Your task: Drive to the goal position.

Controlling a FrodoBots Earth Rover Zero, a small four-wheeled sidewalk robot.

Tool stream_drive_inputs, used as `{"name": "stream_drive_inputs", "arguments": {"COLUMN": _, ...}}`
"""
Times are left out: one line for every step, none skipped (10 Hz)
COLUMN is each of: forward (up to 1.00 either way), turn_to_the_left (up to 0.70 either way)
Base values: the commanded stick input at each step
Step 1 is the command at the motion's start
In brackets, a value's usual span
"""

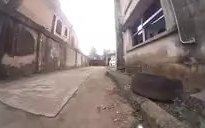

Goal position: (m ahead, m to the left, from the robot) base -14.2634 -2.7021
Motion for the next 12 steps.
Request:
{"name": "stream_drive_inputs", "arguments": {"forward": 0.0, "turn_to_the_left": 0.0}}
{"name": "stream_drive_inputs", "arguments": {"forward": 0.0, "turn_to_the_left": 0.0}}
{"name": "stream_drive_inputs", "arguments": {"forward": 0.0, "turn_to_the_left": 0.0}}
{"name": "stream_drive_inputs", "arguments": {"forward": 0.0, "turn_to_the_left": 0.0}}
{"name": "stream_drive_inputs", "arguments": {"forward": 0.0, "turn_to_the_left": 0.04}}
{"name": "stream_drive_inputs", "arguments": {"forward": 0.0, "turn_to_the_left": 0.36}}
{"name": "stream_drive_inputs", "arguments": {"forward": 0.0, "turn_to_the_left": 0.45}}
{"name": "stream_drive_inputs", "arguments": {"forward": 0.0, "turn_to_the_left": 0.45}}
{"name": "stream_drive_inputs", "arguments": {"forward": 0.0, "turn_to_the_left": 0.45}}
{"name": "stream_drive_inputs", "arguments": {"forward": 0.0, "turn_to_the_left": 0.45}}
{"name": "stream_drive_inputs", "arguments": {"forward": 0.0, "turn_to_the_left": 0.45}}
{"name": "stream_drive_inputs", "arguments": {"forward": 0.0, "turn_to_the_left": 0.45}}
